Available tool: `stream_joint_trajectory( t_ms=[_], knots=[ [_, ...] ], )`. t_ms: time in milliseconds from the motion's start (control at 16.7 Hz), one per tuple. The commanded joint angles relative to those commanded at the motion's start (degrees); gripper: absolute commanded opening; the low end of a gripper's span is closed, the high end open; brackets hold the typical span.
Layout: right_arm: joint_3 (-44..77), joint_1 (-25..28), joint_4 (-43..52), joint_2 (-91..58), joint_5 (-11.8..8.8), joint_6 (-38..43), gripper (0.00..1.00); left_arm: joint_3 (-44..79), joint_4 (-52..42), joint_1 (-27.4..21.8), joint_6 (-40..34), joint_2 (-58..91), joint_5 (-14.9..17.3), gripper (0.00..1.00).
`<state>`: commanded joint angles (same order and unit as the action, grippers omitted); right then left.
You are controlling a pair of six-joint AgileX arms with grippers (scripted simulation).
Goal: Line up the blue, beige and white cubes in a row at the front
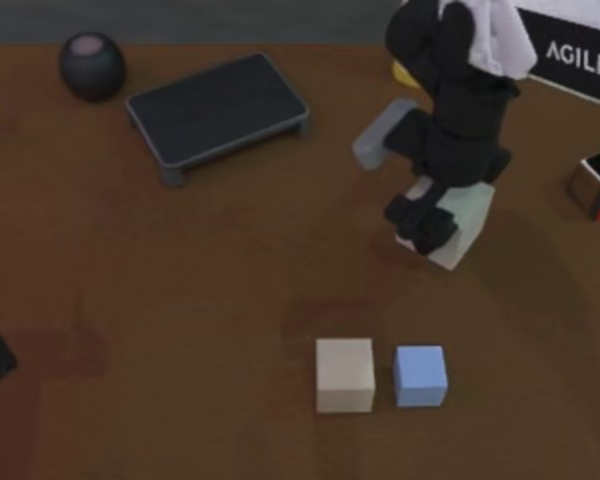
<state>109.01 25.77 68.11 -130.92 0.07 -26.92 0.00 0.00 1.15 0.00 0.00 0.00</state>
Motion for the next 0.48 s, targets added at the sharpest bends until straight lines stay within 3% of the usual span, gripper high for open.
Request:
stream_joint_trajectory(
  t_ms=[480],
  knots=[
    [2.31, 1.90, 1.82, -0.24, 0.00, -0.47, 0.00, 0.00, 0.00, 0.00, 0.00, 0.00, 0.00, 1.00]
  ],
)
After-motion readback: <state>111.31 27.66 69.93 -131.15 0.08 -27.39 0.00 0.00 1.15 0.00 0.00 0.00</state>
